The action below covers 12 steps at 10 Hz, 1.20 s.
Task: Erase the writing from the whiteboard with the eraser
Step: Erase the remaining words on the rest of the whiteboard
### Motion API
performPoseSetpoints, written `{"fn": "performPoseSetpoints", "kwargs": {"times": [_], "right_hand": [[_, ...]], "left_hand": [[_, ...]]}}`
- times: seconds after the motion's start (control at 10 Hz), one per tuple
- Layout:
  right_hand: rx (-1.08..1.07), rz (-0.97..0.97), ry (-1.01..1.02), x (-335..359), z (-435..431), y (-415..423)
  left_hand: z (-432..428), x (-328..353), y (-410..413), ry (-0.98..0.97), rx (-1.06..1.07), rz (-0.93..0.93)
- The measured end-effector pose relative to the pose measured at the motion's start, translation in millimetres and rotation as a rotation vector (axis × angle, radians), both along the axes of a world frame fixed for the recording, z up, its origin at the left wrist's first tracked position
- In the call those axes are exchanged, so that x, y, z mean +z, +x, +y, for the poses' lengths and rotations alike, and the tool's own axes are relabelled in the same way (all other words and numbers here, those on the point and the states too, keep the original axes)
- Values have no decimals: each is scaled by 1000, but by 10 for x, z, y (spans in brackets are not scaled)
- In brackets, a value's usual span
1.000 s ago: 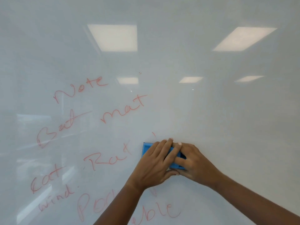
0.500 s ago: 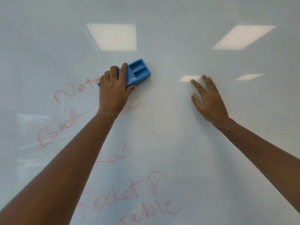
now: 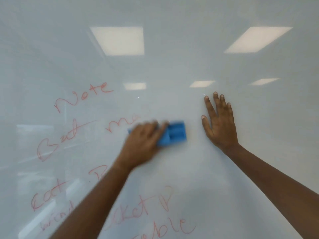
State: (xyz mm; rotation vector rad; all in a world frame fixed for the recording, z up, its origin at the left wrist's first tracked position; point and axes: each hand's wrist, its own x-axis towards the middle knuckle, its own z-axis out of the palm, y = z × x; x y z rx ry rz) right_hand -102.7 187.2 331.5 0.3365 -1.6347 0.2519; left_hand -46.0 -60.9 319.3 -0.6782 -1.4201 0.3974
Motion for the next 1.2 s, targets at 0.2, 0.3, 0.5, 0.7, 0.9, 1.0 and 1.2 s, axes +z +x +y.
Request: {"fn": "performPoseSetpoints", "kwargs": {"times": [0.2,0.3,0.5,0.7,0.9,1.0,1.2], "right_hand": [[3,11,-6,-3,-6,-3],[4,8,-16,-11,-7,4],[-1,0,-12,-12,-15,9],[-3,11,-14,-14,-21,13],[7,-3,-14,-18,-25,28],[3,1,-14,-24,-27,22],[9,6,-15,-24,-24,29]], "left_hand": [[-219,762,133,661,38,-98],[-93,83,58,556,5,-55],[96,-1775,3,-114,56,-157],[-53,-347,73,397,55,-16],[49,-354,83,555,85,-55],[217,-1324,26,309,56,-126],[345,-2217,-36,-141,168,-186]]}}
